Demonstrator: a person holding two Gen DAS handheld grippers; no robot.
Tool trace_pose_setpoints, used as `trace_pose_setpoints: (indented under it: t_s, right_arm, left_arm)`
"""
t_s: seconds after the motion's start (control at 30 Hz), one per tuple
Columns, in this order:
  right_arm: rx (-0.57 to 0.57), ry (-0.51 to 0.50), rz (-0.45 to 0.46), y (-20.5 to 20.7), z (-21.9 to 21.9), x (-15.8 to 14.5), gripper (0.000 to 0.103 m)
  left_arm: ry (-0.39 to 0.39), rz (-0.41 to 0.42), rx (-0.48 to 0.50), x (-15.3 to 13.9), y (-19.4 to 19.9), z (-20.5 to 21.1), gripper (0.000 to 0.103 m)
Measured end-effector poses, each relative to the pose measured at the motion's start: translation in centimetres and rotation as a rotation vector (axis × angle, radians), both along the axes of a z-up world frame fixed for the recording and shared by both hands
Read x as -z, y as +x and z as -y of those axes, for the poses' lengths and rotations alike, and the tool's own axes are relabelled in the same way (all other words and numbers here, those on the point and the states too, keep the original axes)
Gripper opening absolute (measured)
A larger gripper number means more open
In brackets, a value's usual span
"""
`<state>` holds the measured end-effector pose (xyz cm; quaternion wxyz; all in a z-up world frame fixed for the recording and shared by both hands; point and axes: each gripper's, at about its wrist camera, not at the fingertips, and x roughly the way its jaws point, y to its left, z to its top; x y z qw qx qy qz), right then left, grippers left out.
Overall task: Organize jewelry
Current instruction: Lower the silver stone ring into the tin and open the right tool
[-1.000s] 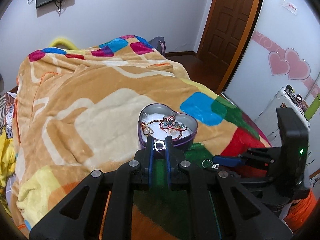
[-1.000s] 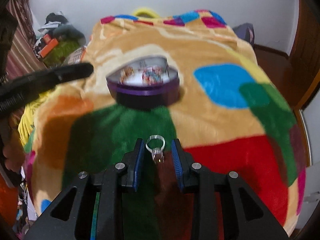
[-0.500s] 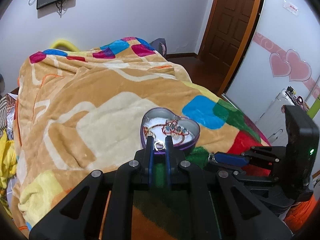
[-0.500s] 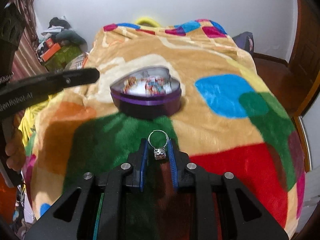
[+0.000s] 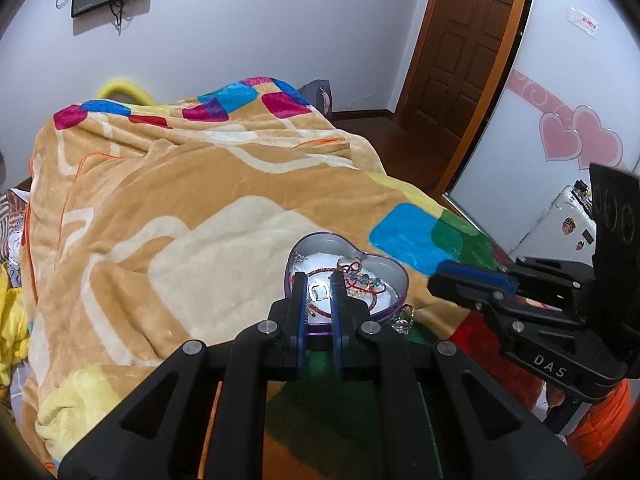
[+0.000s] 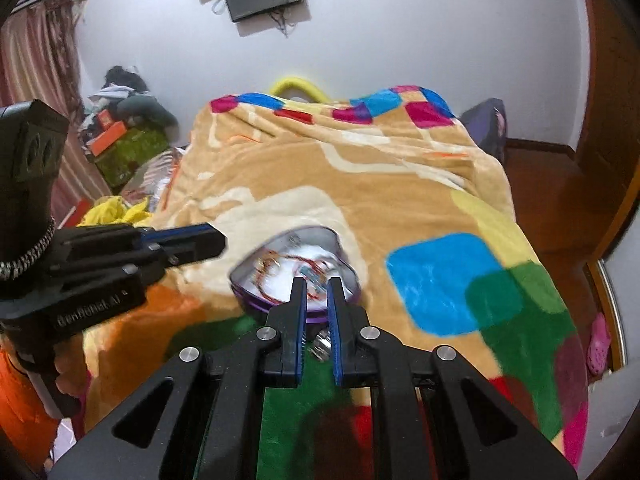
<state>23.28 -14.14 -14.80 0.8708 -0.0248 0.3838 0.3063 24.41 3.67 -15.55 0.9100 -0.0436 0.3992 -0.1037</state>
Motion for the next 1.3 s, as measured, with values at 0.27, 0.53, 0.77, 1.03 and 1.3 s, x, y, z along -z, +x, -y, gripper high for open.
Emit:
trace_pose_setpoints:
  t_s: [0.27,0.53,0.77,1.03,1.3]
  right_arm:
    - [-0.017,-0.059,-0.121,0.5,0.3,3.3,0.037]
    - [-0.049,-0.108,-0.104,0.7,-1.1,4.6,0.027]
    - [-0.066,-0.094,-0.086,0.1,-0.6,3.8,0.016]
    - [-0.066,-0.032,-0.005,0.0,-0.6,0.2,0.015]
    - [-0.076,-0.031,0.027,1.9,-2.7,-0.4,0.015]
  left_arm:
    - [-0.008,-0.026,0.0,1.1,0.4,-0.2,0.009]
    - [0.001,-0.031,-0.004,1.3,0.3,-0.4,0.009]
    - [-0.009,-0.025,-0.007,1.1,0.7,-0.5,0.009]
    - [-0.015,-0.028,0.013,1.1,1.4,-0.2,0.009]
    - [-0.034,-0.047,0.034,1.7,1.9,0.1,0.009]
